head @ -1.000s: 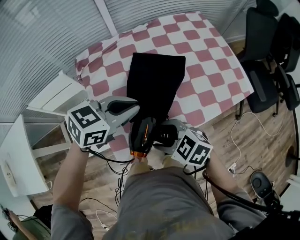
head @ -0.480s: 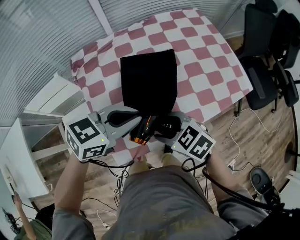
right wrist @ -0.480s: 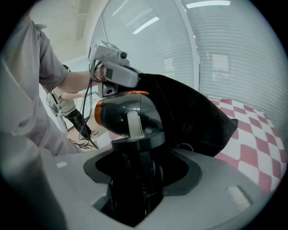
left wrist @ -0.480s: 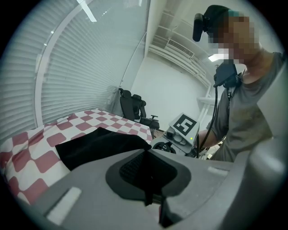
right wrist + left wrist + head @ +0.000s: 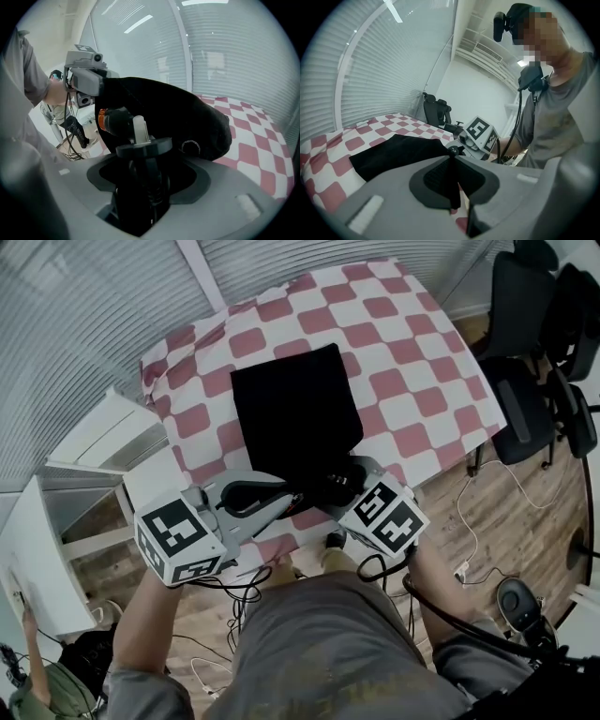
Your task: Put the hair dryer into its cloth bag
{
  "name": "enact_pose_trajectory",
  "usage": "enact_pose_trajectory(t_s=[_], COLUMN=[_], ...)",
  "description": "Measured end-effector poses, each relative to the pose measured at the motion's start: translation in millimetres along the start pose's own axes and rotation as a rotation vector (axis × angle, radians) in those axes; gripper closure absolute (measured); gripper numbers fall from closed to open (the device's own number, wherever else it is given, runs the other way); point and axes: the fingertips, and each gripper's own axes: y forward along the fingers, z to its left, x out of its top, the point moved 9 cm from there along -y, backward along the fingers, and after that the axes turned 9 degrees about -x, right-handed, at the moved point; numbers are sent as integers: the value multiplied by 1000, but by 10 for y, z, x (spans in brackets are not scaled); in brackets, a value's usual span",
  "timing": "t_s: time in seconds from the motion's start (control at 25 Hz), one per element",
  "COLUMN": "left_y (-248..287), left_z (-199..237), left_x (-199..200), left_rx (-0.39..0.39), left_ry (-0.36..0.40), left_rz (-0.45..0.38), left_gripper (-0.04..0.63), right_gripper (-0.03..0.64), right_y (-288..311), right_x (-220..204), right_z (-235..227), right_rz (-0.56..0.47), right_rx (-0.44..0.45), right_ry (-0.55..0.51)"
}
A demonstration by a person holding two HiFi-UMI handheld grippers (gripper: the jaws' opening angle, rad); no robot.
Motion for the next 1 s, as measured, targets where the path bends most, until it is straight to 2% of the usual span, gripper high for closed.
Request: enact_pose_trajectory(t_s=[0.6,0.76,1.0], left_y=[338,400,503], left_z=[5,82,217], left_x=[76,125,51], left_rx=[-2,0,15], left_ry=[-30,-53,-78], left_rz=[-38,-62,-55], left_gripper=[568,566,566], right_gripper=[307,307,304], right_y=[160,219,397], right_x=[136,160,119], right_z=[-318,-391,-476], right_rz=[54,55,75], right_rx=[-132,-139,-156], right_ry=[57,71,57])
